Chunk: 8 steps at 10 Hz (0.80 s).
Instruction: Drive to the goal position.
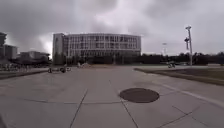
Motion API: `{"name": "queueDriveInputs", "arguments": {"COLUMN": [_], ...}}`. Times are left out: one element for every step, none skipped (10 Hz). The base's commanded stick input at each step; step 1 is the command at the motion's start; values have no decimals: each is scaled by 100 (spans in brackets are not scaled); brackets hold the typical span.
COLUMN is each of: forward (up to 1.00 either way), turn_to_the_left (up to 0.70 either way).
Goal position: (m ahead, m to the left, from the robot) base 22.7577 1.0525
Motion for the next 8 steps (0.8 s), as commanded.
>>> {"name": "queueDriveInputs", "arguments": {"forward": [67,67,67,67,67,67,67,67], "turn_to_the_left": [0,0,0,0,0,0,0,0]}}
